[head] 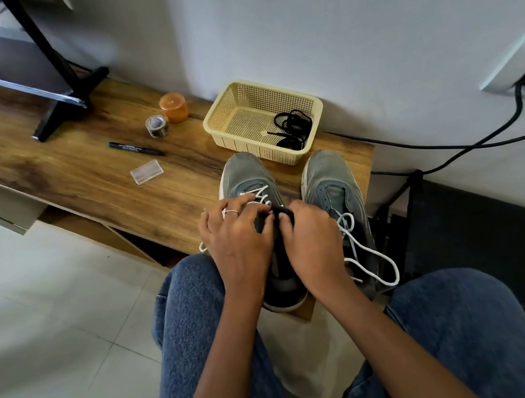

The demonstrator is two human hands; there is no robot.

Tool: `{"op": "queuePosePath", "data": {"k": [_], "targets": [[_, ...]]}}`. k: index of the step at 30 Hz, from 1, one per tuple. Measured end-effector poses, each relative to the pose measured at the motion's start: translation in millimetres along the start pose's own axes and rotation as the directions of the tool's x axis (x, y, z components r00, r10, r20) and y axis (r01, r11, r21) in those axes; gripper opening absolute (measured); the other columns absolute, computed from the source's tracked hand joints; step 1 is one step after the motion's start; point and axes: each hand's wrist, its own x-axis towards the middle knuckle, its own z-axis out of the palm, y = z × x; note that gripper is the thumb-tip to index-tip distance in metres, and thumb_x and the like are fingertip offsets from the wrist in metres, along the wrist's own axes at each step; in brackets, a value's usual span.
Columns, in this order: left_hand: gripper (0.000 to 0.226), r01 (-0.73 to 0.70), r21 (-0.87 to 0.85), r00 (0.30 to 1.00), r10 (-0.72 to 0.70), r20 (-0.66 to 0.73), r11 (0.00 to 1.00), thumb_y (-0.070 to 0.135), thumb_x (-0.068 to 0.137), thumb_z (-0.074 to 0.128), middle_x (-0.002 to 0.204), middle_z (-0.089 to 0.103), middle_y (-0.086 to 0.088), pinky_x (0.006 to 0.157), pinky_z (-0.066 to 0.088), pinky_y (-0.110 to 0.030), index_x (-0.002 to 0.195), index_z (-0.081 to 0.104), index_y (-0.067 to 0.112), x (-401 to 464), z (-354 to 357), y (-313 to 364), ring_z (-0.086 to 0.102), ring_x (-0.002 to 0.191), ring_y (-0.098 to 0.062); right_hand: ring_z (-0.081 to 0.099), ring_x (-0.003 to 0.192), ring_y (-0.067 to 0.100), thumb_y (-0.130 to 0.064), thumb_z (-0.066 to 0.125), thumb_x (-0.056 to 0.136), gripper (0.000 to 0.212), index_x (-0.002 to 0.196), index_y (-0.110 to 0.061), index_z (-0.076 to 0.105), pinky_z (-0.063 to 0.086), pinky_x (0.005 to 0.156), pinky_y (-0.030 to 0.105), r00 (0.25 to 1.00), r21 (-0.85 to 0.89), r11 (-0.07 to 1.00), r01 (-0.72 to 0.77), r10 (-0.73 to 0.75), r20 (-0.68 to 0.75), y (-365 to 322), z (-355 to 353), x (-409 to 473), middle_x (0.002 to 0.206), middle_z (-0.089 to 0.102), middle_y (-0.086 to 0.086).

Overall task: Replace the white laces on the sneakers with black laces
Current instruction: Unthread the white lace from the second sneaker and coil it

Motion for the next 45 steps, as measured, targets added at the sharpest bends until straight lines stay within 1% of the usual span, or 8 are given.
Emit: {"op": "queuePosePath", "data": {"k": [4,11,17,22,30,35,41,45], "targets": [[0.013,0.002,-0.083,0.999,0.002,0.049,0.997,0.026,0.079,0.064,0.096,0.07,0.003,0.094,0.043,-0.049,0.086,0.072,0.017,-0.4,2.2,4.3,0.057,0.098,-0.02,0.062,0.085,0.029,-0.028,0.043,0.098,0.026,0.095,-0.007,0.058,0.035,0.061,0.031,1.0,-0.005,1.0,-0.004,0.004,-0.012,0.1,0.7,0.5,0.093,0.064,0.01],[0.006,0.158,-0.272,0.987,-0.15,0.051,0.949,0.019,0.087,0.054,0.079,0.06,0.001,0.058,0.046,-0.031,0.088,0.052,0.013,-1.6,-7.3,15.4,0.057,0.07,-0.015,0.062,0.084,0.029,-0.026,0.043,0.099,0.024,0.095,-0.006,0.057,0.034,0.061,0.03,0.999,-0.008,1.0,-0.016,0.016,-0.029,0.0,0.4,1.2,0.092,0.063,0.01],[0.014,0.375,-0.382,0.921,-0.387,0.049,0.845,0.023,0.095,0.051,0.092,0.059,0.005,0.065,0.05,-0.03,0.107,0.047,0.019,1.1,-15.7,12.8,0.06,0.082,-0.013,0.061,0.082,0.026,-0.021,0.045,0.097,0.019,0.093,-0.007,0.057,0.033,0.061,0.028,0.998,0.012,1.0,0.013,-0.013,-0.059,2.1,1.9,-1.0,0.091,0.061,0.008],[0.035,0.314,-0.172,0.949,-0.316,0.018,0.934,0.03,0.087,0.062,0.115,0.054,0.001,0.084,0.032,-0.026,0.119,0.052,0.02,-6.8,-17.9,13.1,0.046,0.107,-0.017,0.059,0.085,0.021,-0.021,0.053,0.095,0.015,0.099,-0.009,0.061,0.036,0.065,0.025,0.997,0.08,0.995,0.064,-0.06,-0.049,2.8,-0.4,-3.3,0.098,0.06,0.004],[0.024,0.373,-0.118,0.926,-0.36,0.118,0.92,0.037,0.084,0.068,0.094,0.069,0.002,0.07,0.043,-0.026,0.106,0.069,0.027,-15.0,-30.8,21.4,0.063,0.089,-0.018,0.06,0.081,0.018,-0.02,0.061,0.089,0.009,0.093,-0.012,0.063,0.045,0.065,0.029,0.989,0.108,0.99,0.095,-0.082,-0.124,0.0,-2.4,-3.9,0.092,0.063,0.001],[0.02,0.401,-0.184,0.916,-0.389,0.096,0.897,0.034,0.084,0.069,0.091,0.072,0.003,0.07,0.042,-0.024,0.103,0.073,0.027,-13.9,-31.8,20.2,0.065,0.086,-0.016,0.057,0.083,0.021,-0.026,0.057,0.091,0.016,0.095,-0.011,0.058,0.034,0.06,0.028,0.984,-0.048,0.988,0.147,-0.151,-0.095,-4.2,-7.4,1.3,0.094,0.059,0.003],[0.019,0.417,-0.219,0.909,-0.402,0.113,0.882,0.034,0.085,0.067,0.087,0.072,0.001,0.068,0.044,-0.027,0.101,0.074,0.026,-12.8,-32.4,18.8,0.065,0.081,-0.017,0.051,0.101,0.024,-0.017,0.057,0.092,0.021,0.112,-0.013,0.062,0.043,0.079,0.035,0.915,-0.203,0.892,0.404,-0.396,0.08,-8.3,-8.1,24.5,0.109,0.059,0.004],[0.021,0.422,-0.218,0.905,-0.398,0.149,0.88,0.036,0.087,0.064,0.089,0.072,0.002,0.071,0.05,-0.031,0.104,0.073,0.029,-13.3,-30.8,16.2,0.065,0.082,-0.017,0.054,0.09,0.029,-0.01,0.063,0.086,0.013,0.098,-0.012,0.069,0.046,0.069,0.04,0.878,-0.227,0.849,0.477,-0.472,0.079,-9.7,-2.5,31.4,0.096,0.064,0.006]]}}
